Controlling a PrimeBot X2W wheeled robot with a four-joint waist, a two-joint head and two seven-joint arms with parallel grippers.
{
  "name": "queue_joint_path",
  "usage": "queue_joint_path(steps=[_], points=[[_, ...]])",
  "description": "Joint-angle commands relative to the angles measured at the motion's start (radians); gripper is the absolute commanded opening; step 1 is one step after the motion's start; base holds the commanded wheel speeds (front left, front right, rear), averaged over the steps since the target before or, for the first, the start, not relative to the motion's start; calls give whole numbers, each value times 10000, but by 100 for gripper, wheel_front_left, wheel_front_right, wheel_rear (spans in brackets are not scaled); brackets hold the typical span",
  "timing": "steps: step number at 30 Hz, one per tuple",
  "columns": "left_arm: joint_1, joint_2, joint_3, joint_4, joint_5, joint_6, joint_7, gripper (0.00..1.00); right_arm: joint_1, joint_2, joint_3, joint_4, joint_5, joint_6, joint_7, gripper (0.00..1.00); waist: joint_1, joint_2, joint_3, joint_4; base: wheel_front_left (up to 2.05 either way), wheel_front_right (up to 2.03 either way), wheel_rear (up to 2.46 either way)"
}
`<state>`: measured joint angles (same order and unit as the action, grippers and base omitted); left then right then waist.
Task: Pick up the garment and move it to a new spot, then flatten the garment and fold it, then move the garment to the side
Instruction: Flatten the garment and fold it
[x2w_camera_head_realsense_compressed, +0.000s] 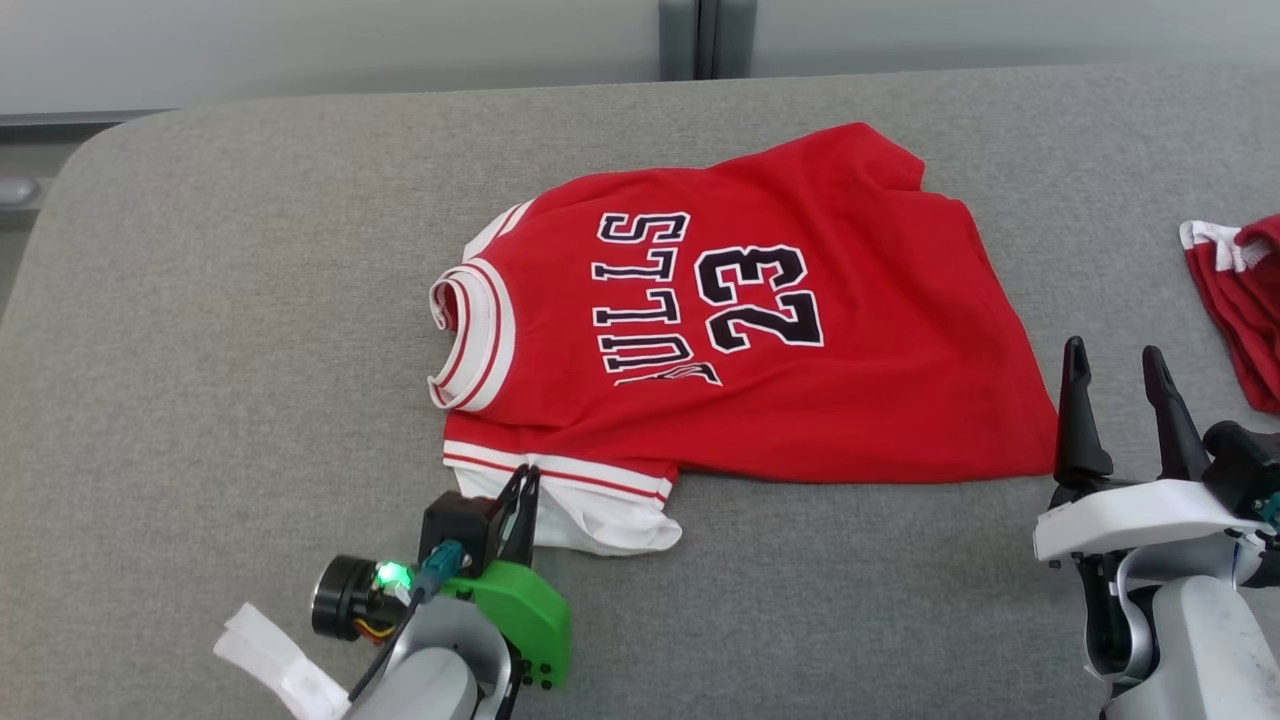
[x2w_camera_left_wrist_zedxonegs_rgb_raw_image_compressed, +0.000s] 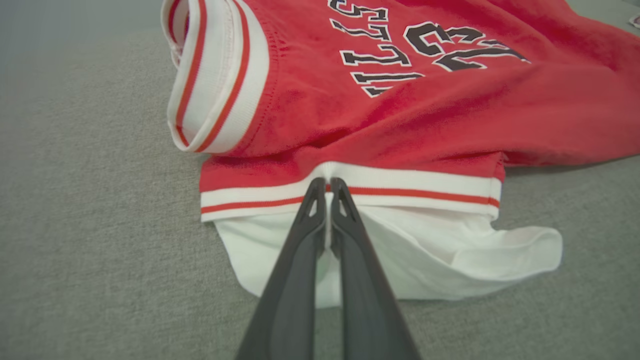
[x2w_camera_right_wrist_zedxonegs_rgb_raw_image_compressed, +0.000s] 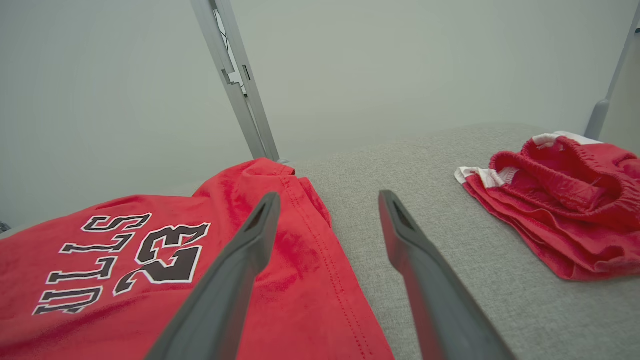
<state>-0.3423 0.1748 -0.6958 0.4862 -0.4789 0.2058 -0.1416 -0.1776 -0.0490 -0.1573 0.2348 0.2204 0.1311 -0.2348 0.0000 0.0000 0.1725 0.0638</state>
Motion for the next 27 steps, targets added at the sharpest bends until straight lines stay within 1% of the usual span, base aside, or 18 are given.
queue_joint_path(steps=[1,3,5,7,8,9,10,13,17,19,21,24,27], points=[[346,142,33,-346,-49,147,44,0,129,-31,-67,-9,-71,-8,19,100,0,0,-93,250,0,0,0],[759,254,69,-843,-196,273,166,5,135,-30,-92,-9,-105,-9,34,100,0,0,-124,373,0,0,0],[1078,397,93,-1215,-280,421,276,13,111,-30,-50,0,-125,-8,83,100,0,0,-149,427,0,0,0],[1352,494,135,-1544,-359,545,338,36,67,-33,-37,-13,-116,-8,96,100,0,0,-154,463,0,0,0],[1497,528,146,-1688,-401,628,389,40,62,-31,-32,-14,-116,-9,104,100,0,0,-163,484,0,0,0],[1619,588,145,-1793,-418,688,429,42,69,-31,-25,-12,-115,-8,108,100,0,0,-174,501,0,0,0],[1848,725,143,-2011,-439,793,498,100,93,-30,-4,5,-116,-8,116,100,0,0,-197,528,0,0,0],[2220,904,179,-2401,-506,938,655,100,128,-31,10,27,-108,-9,133,100,0,0,-230,535,0,0,0],[2644,1401,322,-3150,-390,1306,836,100,177,-31,-57,28,-149,-9,149,100,0,0,-288,520,0,0,0],[2733,1632,387,-3571,-284,1492,900,100,202,-30,-64,44,-156,-8,159,100,0,0,-341,495,0,0,0],[2619,1739,421,-3932,-256,1567,971,100,225,-31,-38,76,-149,-8,160,100,0,0,-406,446,0,0,0],[2045,1776,170,-4152,9,1374,1248,100,214,-31,75,121,-103,-9,169,100,0,0,-478,293,0,0,0],[1415,1535,-228,-3936,191,962,1548,100,185,-30,204,124,-59,-8,182,100,0,0,-477,96,0,0,0]])
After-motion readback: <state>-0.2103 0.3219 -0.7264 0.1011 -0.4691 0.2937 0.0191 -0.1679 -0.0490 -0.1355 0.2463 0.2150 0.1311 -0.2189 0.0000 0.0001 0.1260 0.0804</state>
